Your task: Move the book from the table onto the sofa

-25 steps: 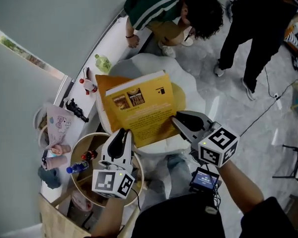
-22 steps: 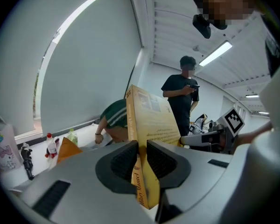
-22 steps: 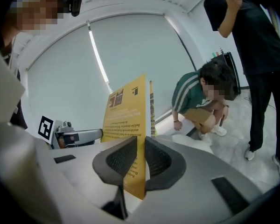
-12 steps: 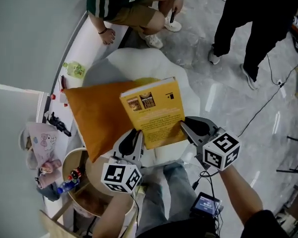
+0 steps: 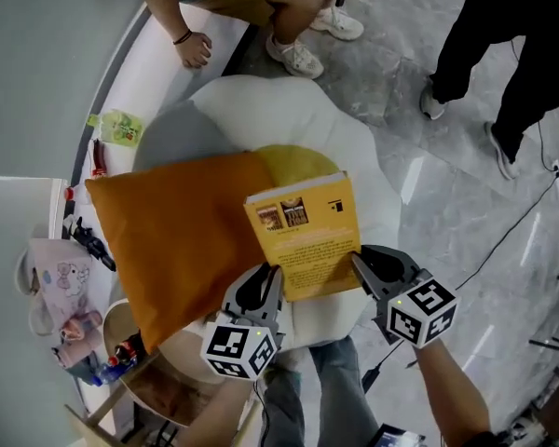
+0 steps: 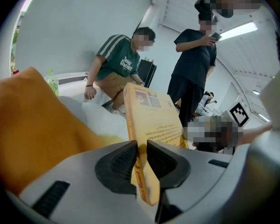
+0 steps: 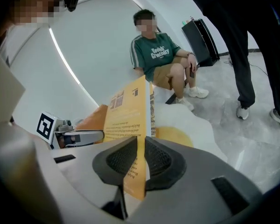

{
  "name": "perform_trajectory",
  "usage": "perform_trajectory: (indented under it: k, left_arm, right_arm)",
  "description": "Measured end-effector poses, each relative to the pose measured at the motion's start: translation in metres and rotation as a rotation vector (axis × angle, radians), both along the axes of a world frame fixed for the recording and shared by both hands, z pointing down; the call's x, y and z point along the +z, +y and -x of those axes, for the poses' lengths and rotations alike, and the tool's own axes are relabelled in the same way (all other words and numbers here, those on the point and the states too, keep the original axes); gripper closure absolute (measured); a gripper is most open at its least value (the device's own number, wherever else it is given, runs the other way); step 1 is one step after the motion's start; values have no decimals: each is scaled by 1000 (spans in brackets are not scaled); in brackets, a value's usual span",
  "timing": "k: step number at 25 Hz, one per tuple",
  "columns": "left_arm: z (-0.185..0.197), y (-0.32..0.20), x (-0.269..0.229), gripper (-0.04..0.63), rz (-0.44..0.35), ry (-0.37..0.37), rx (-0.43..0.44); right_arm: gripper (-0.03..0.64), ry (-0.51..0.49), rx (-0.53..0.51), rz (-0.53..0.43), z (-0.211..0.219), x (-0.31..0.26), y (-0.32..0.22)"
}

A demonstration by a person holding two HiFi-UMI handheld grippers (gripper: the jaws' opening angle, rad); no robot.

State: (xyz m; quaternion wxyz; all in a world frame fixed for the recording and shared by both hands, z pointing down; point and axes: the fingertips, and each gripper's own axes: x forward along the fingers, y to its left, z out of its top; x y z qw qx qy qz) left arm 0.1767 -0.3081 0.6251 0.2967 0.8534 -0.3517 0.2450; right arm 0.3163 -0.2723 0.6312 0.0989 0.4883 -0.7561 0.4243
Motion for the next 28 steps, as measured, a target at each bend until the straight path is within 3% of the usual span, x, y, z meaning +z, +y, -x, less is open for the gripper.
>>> perform_trajectory:
  k: [4,10,15,17,20,24,28]
  left_arm:
    - [-7,-12,57,523,58,-18,-22]
    - [-17,-28,136,522,85,-90,-40]
    - [-9,-25,183,517,134,-137,-79]
    - [-8,-27,193,512,147,-161,-96]
    - [-12,-26,201,425,166,-178,-124]
    - [-8,-21,200,425,182,-192,-123]
    - [-6,-21,186,425,168,-190,-104]
  right_arm:
    - [555,-15,20,65,-8,62,-12]
    - [551,-40,61,123,-14,151,-22]
    - [549,-44,41,182,-6,196,-16]
    - [546,-32,18,197,0,207,-15]
    - [538,-13,5,217,4,219,-16]
    - [532,8,14,284,5,228,-18]
    - [481,35,4,318,4,226,-19]
